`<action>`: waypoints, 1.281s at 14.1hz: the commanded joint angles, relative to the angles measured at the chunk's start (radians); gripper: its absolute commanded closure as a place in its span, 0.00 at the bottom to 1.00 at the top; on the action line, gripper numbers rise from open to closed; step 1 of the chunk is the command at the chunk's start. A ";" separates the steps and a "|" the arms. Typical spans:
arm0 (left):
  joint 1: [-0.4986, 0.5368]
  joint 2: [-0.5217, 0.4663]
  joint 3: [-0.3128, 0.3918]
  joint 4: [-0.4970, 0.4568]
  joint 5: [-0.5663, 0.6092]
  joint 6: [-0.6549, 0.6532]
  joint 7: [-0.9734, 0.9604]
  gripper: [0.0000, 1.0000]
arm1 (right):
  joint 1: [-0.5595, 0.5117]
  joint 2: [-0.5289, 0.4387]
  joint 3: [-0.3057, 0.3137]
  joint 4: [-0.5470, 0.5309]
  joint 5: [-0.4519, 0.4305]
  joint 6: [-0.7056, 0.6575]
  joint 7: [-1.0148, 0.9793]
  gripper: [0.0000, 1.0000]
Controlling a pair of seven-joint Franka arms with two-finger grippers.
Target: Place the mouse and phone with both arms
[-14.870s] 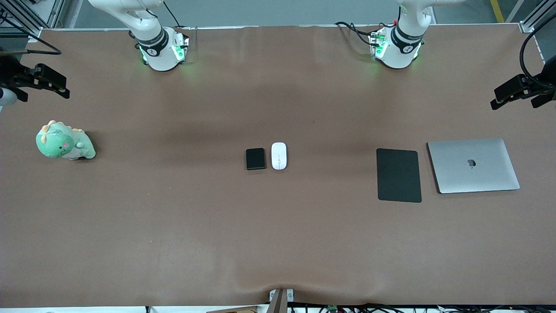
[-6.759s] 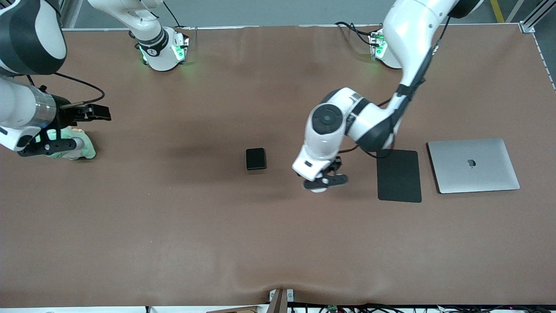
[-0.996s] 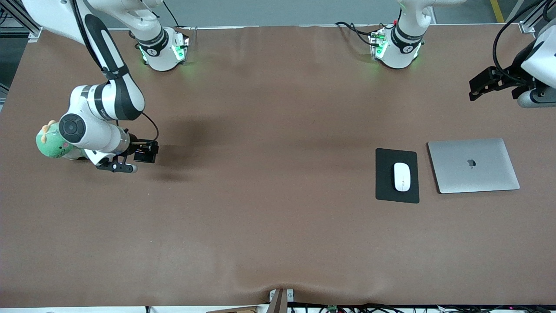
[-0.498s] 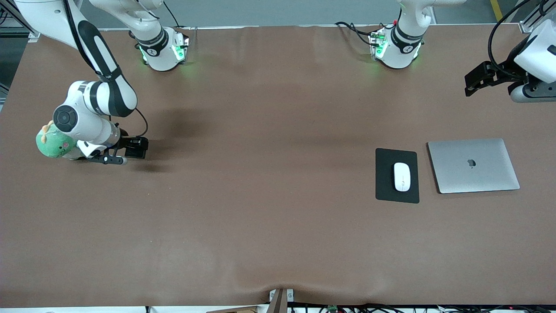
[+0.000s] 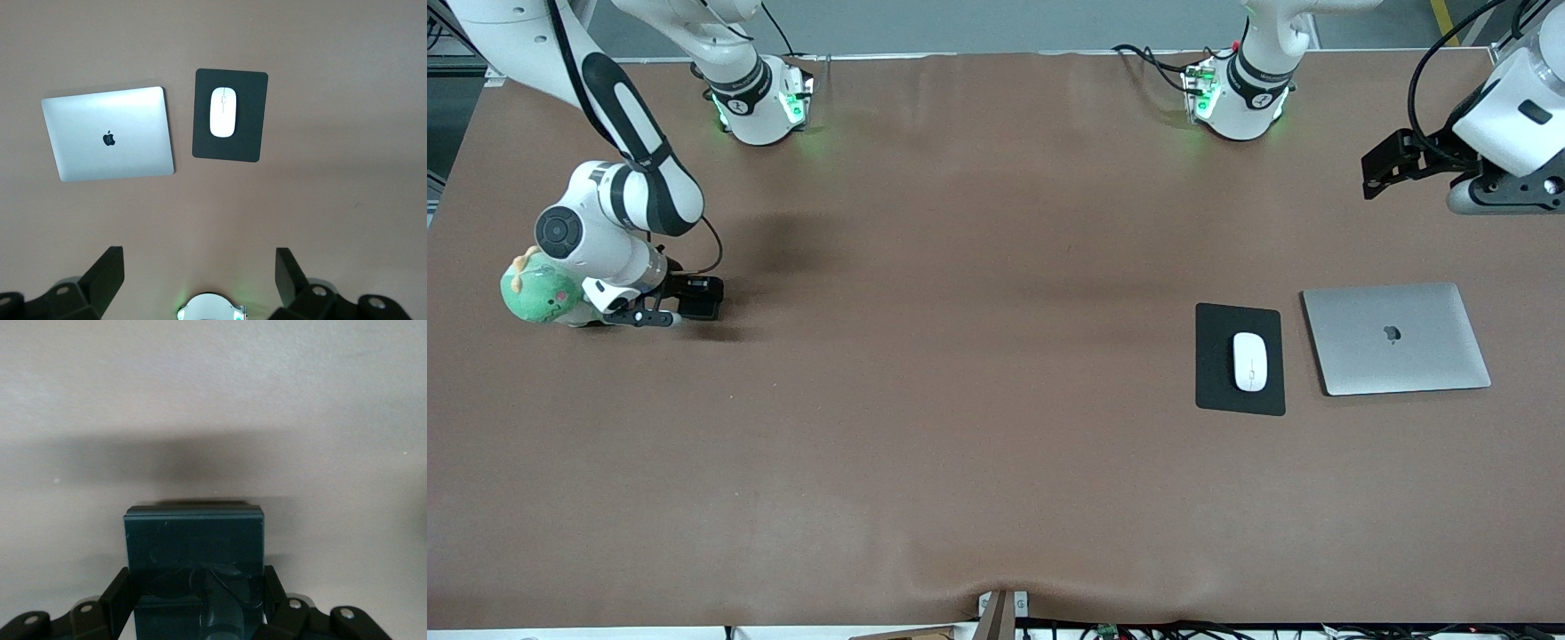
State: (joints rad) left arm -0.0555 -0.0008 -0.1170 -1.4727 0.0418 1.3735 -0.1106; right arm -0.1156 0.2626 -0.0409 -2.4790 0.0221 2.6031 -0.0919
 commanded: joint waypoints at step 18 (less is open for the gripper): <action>0.006 -0.005 -0.029 0.011 0.000 -0.004 -0.004 0.00 | 0.033 -0.025 0.021 0.699 -0.019 -0.963 -0.026 0.00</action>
State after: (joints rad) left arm -0.0525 0.0018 -0.1391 -1.4678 0.0418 1.3739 -0.1119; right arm -0.0932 0.2348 -0.0193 -1.8457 0.0207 1.6898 -0.1207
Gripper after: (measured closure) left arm 0.000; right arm 0.000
